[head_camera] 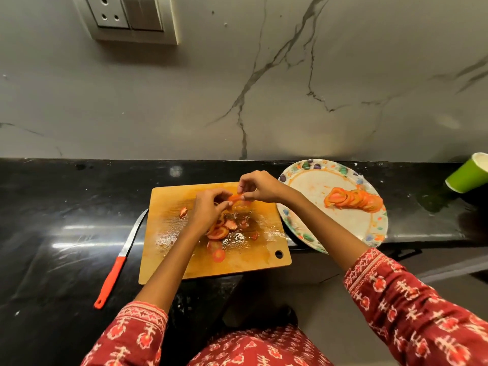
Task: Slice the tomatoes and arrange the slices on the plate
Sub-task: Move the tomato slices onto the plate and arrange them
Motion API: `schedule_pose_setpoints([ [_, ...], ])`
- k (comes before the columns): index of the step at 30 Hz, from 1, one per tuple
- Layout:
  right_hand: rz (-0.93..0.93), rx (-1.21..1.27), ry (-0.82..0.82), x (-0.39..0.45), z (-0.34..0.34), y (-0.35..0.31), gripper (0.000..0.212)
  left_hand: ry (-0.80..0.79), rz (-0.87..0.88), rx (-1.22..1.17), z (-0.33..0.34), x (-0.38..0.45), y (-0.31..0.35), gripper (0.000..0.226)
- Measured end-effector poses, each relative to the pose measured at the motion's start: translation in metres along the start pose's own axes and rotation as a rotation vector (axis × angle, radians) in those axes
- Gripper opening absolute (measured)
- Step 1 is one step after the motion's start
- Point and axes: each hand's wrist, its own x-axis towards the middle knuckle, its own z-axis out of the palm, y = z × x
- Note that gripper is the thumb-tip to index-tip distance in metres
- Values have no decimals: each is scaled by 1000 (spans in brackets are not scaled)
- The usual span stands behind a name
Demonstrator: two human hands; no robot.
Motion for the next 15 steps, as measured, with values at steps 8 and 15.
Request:
schedule_pose_setpoints([
  [8, 168, 124, 239, -55, -45, 59, 14, -69, 22, -15, 43, 22, 21, 33],
  [15, 354, 39, 326, -108, -100, 136, 15, -187, 89, -13, 108, 47, 56, 32],
])
